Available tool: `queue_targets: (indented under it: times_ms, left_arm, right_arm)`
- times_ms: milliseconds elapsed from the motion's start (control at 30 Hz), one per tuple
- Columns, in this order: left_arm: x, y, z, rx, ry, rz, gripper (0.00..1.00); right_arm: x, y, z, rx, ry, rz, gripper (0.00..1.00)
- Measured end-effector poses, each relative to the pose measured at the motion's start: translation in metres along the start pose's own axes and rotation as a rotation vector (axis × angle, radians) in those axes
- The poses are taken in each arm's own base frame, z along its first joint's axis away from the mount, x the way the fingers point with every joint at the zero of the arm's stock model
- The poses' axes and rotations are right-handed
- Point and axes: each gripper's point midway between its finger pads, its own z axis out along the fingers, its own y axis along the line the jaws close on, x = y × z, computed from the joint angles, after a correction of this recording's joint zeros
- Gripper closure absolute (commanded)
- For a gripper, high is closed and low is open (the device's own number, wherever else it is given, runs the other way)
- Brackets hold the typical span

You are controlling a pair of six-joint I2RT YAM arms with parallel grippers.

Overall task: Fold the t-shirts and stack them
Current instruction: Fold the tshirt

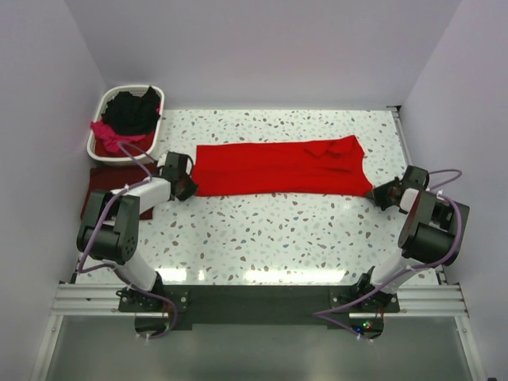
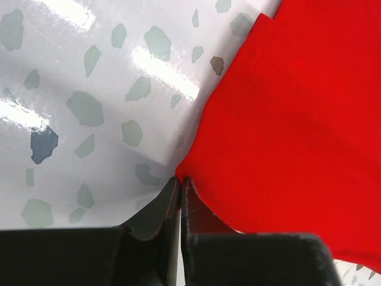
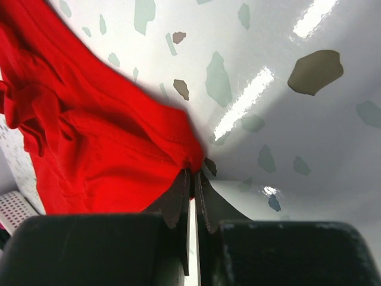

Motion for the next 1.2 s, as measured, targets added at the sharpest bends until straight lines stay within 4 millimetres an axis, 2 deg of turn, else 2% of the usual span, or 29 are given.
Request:
queue_targets:
  times_ms: [167, 267, 367, 533, 567, 633, 700, 733, 800, 867, 900, 933, 1033, 1133, 1200]
  left_arm:
    - [-0.001, 0.004, -0.001, -0.027, 0.001, 0.007, 1.00]
    - [0.001, 0.015, -0.007, -0.064, 0.002, 0.014, 1.00]
    - [0.011, 0.036, -0.021, -0.108, 0.013, 0.022, 1.00]
    - [0.039, 0.079, -0.052, -0.157, 0.030, 0.022, 1.00]
    - [0.045, 0.086, -0.057, -0.158, 0.031, 0.016, 1.00]
    - [0.052, 0.095, -0.064, -0.156, 0.028, 0.005, 0.92]
    - [0.056, 0.101, -0.069, -0.147, 0.019, -0.009, 0.85]
    - [0.058, 0.103, -0.071, -0.143, 0.016, -0.018, 0.74]
    - [0.059, 0.105, -0.075, -0.134, 0.006, -0.030, 0.63]
    - [0.060, 0.109, -0.079, -0.133, -0.001, -0.037, 0.52]
    - [0.061, 0.111, -0.082, -0.138, -0.001, -0.035, 0.45]
    - [0.061, 0.113, -0.085, -0.140, -0.001, -0.029, 0.43]
    - [0.056, 0.110, -0.094, -0.126, -0.017, -0.008, 0.36]
    - [0.039, 0.092, -0.106, -0.099, -0.046, 0.033, 0.34]
    - [0.024, 0.064, -0.117, -0.046, -0.092, 0.089, 0.34]
  right_arm:
    - [-0.006, -0.009, -0.005, 0.032, -0.002, -0.007, 1.00]
    - [-0.008, -0.019, -0.012, 0.065, -0.004, -0.003, 1.00]
    - [-0.005, -0.029, -0.021, 0.107, 0.008, -0.019, 1.00]
    - [0.012, -0.045, -0.043, 0.170, 0.037, -0.060, 1.00]
    - [0.016, -0.049, -0.048, 0.181, 0.039, -0.068, 0.98]
    - [0.026, -0.058, -0.056, 0.200, 0.050, -0.080, 0.93]
    - [0.034, -0.066, -0.060, 0.214, 0.063, -0.087, 0.84]
    - [0.038, -0.069, -0.062, 0.220, 0.071, -0.093, 0.81]
    - [0.040, -0.071, -0.065, 0.221, 0.068, -0.107, 0.70]
    - [0.036, -0.069, -0.071, 0.219, 0.045, -0.129, 0.61]
    - [0.033, -0.067, -0.074, 0.213, 0.026, -0.141, 0.52]
    - [0.030, -0.064, -0.078, 0.200, 0.006, -0.152, 0.47]
    - [0.021, -0.049, -0.091, 0.150, -0.051, -0.199, 0.41]
    - [0.014, -0.027, -0.103, 0.091, -0.100, -0.261, 0.41]
    - [0.013, -0.005, -0.110, 0.038, -0.125, -0.328, 0.42]
